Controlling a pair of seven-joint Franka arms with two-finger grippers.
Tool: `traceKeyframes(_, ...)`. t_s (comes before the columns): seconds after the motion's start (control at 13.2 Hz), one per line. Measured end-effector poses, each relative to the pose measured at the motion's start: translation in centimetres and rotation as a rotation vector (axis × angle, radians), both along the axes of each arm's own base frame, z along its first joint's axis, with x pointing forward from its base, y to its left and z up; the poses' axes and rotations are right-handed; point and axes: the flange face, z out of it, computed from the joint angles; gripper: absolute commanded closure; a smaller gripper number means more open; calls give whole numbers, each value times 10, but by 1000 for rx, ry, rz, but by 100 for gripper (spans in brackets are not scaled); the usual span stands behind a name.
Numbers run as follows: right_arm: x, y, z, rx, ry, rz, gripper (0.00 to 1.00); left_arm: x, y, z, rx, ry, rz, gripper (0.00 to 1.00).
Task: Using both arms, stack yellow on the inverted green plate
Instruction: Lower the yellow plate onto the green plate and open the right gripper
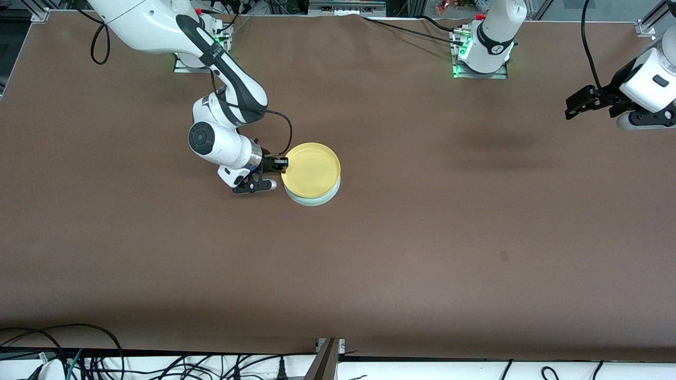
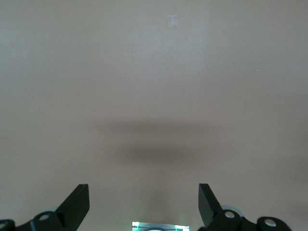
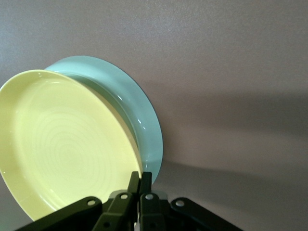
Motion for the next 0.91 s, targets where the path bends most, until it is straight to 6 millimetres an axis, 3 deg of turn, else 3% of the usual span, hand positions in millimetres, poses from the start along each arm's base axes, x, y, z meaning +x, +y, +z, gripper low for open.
traceKeyframes(0.45,-1,1,-3,2,-6,-2,100,4,22,11,1,-31,43,0)
traceKeyframes(0.91,-1,2,-8,5,-8,-5,100,13,16,4,2,-31,33,0)
